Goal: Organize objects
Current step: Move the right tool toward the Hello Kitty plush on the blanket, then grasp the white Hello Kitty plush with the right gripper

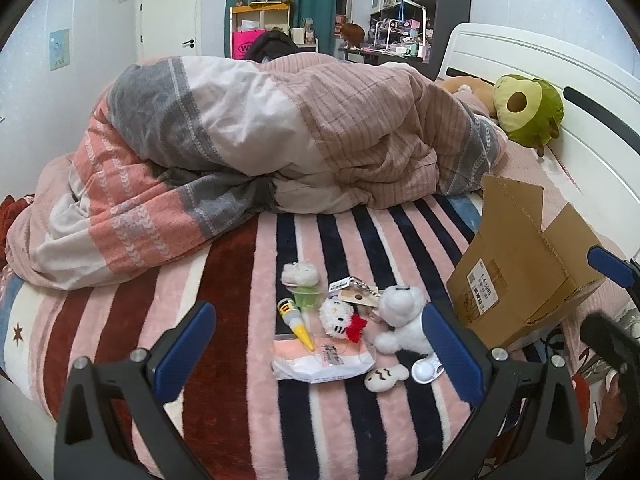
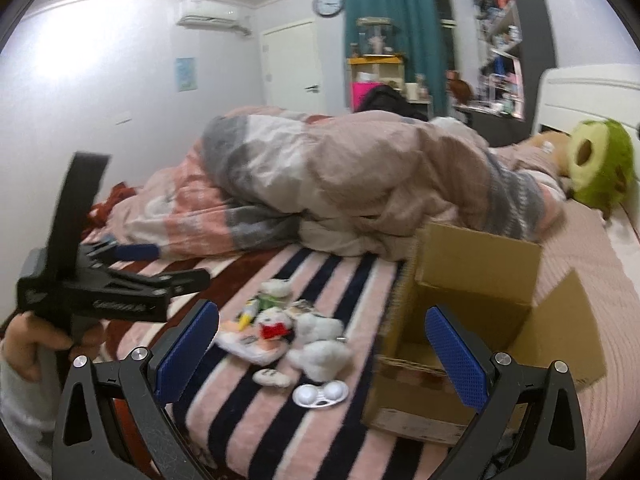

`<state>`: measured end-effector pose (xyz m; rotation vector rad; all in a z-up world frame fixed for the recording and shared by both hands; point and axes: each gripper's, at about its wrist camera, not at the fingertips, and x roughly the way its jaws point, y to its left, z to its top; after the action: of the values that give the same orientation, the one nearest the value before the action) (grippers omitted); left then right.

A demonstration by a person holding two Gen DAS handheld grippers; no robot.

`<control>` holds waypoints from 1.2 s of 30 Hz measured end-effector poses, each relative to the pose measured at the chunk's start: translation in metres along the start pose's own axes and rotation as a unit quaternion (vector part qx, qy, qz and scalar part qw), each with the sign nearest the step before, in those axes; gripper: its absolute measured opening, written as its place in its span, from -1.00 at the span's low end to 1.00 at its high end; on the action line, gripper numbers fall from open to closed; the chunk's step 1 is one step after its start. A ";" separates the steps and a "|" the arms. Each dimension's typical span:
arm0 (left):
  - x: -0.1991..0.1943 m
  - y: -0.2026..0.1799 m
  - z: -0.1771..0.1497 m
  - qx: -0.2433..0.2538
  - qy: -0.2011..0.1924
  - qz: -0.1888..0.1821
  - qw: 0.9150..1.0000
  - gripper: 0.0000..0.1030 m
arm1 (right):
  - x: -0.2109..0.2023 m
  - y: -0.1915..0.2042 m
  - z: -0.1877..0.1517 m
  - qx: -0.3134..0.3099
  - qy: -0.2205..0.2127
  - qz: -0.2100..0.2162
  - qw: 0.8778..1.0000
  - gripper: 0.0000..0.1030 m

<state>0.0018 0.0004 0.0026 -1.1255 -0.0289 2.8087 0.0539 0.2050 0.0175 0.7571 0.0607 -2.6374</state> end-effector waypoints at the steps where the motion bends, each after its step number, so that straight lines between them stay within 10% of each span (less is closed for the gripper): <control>1: 0.000 0.003 0.000 -0.001 0.001 -0.002 1.000 0.99 | 0.002 0.005 0.000 -0.006 0.004 0.014 1.000 1.00; 17: 0.033 0.074 -0.025 -0.026 0.039 -0.011 0.999 0.99 | 0.106 0.061 -0.037 -0.014 0.124 0.150 0.981 0.76; 36: 0.088 0.108 -0.048 -0.053 0.089 -0.017 0.994 0.99 | 0.219 0.045 -0.041 0.028 0.208 0.080 0.974 0.23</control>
<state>-0.0394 -0.0983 -0.0994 -1.3813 -0.1819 2.6927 -0.0778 0.0908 -0.1279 1.2685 0.0374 -2.2980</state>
